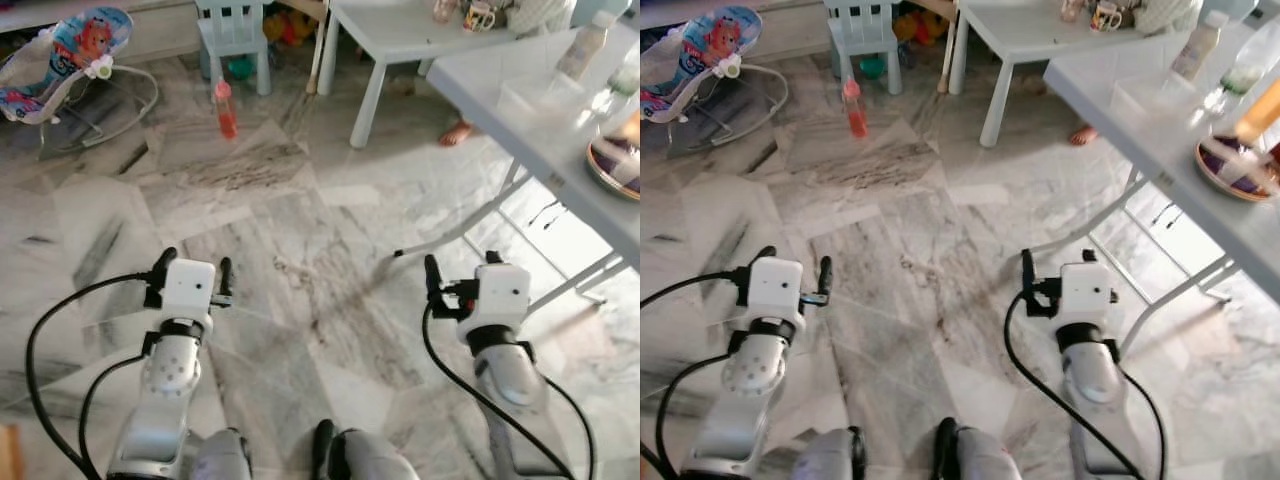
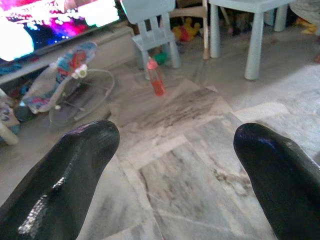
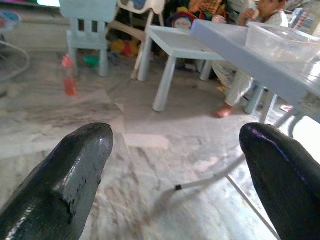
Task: Restocking fridge
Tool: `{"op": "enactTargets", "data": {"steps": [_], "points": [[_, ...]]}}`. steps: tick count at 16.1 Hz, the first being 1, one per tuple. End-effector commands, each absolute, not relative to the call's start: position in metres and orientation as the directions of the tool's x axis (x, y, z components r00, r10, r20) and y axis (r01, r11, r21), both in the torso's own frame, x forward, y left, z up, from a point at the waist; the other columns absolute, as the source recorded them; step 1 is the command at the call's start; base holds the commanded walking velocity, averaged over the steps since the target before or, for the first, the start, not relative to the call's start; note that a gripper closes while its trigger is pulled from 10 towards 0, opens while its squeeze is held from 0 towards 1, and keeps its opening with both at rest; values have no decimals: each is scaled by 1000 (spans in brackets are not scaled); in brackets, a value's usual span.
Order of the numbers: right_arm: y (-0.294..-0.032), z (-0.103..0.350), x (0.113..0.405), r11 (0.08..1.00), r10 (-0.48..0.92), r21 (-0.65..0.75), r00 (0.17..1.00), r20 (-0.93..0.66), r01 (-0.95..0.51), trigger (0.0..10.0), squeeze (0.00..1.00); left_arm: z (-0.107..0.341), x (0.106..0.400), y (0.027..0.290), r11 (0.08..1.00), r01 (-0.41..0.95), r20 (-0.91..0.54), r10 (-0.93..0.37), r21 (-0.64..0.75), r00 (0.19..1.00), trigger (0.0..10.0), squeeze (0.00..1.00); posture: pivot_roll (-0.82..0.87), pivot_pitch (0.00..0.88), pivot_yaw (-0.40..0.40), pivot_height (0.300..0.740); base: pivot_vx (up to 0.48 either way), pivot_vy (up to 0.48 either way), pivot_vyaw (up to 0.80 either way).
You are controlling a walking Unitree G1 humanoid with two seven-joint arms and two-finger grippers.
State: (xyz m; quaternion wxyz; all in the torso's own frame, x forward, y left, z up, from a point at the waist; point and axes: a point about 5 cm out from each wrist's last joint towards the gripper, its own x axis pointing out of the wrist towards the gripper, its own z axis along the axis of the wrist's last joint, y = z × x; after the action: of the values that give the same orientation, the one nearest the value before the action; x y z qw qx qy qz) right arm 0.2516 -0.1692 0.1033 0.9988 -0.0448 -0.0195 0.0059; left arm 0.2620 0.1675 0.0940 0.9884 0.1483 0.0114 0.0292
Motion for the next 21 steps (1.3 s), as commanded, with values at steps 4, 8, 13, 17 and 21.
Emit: {"op": "enactTargets", "data": {"steps": [4, 8, 13, 17, 21], "points": [[-165, 111, 263, 993, 13, -119, 997, 79, -3, 10000, 0, 100, 271, 158, 957, -41, 15, 38, 288, 999, 10000, 0, 97, 133, -64, 740, 0, -306, 0], [-160, 121, 269, 999, 29, -37, 992, 124, -25, 10000, 0, 104, 273, 153, 965, -5, 18, 0, 261, 1000, 10000, 0, 93, 147, -43, 740, 72, -157, 0], [-154, 116, 259, 998, 61, 18, 993, 103, -63, 10000, 0, 106, 276, 150, 972, 26, 17, -31, 234, 999, 10000, 0, 79, 160, -42, 740, 475, 0, -320], [-155, 120, 262, 997, 67, 19, 991, 115, -70, 10000, 0, 107, 276, 145, 976, 39, 26, -45, 214, 999, 10000, 0, 75, 163, -50, 740, 480, 0, -800], [-153, 122, 262, 997, 80, 11, 988, 129, -82, 10000, 0, 108, 276, 145, 985, 25, 28, -30, 171, 999, 10000, 0, 77, 177, -59, 740, 409, 157, -716]]}}
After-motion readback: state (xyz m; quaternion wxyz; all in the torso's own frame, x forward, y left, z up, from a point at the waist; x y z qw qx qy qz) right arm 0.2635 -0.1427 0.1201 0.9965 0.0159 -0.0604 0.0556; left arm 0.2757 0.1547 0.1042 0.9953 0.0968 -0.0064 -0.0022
